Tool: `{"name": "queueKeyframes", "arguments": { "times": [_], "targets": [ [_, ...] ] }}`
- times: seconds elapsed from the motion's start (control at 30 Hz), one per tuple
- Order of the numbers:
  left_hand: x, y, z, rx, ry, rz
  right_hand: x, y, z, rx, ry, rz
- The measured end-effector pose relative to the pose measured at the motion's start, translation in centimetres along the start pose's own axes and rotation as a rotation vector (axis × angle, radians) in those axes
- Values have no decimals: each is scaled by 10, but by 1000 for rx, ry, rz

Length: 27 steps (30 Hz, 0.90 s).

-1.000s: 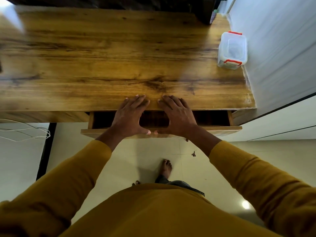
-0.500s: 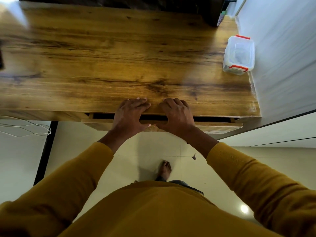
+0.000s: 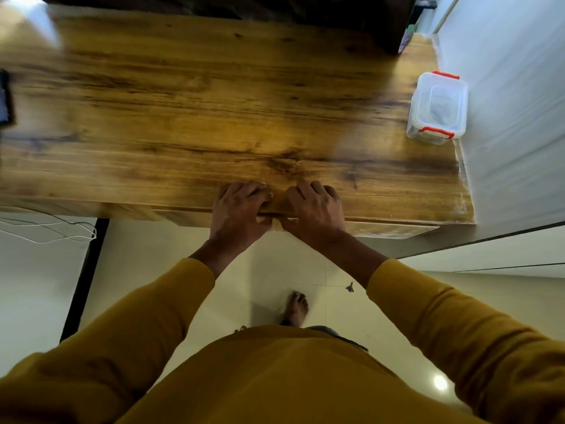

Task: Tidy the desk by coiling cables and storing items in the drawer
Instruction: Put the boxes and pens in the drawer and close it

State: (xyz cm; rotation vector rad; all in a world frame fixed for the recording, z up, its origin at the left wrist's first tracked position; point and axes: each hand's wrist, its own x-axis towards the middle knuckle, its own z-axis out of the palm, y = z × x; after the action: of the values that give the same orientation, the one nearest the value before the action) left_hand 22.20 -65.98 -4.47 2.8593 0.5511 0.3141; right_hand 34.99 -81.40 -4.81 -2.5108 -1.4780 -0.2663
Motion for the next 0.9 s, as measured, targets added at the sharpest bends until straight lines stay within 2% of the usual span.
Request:
{"name": "queueKeyframes", "arguments": {
  "times": [0.47, 0.57, 0.73, 0.9],
  "targets": [
    [-1, 12, 9, 129, 18, 18, 9, 3, -1, -58, -77, -79],
    [-1, 12, 8, 89, 28, 10, 12, 7, -4, -33, -85, -106],
    [11, 6, -5, 43, -17, 15, 32, 15, -17, -4, -209, -132],
    [30, -10, -19, -65, 99, 23, 72, 11, -44, 159, -306, -77]
  ]
}}
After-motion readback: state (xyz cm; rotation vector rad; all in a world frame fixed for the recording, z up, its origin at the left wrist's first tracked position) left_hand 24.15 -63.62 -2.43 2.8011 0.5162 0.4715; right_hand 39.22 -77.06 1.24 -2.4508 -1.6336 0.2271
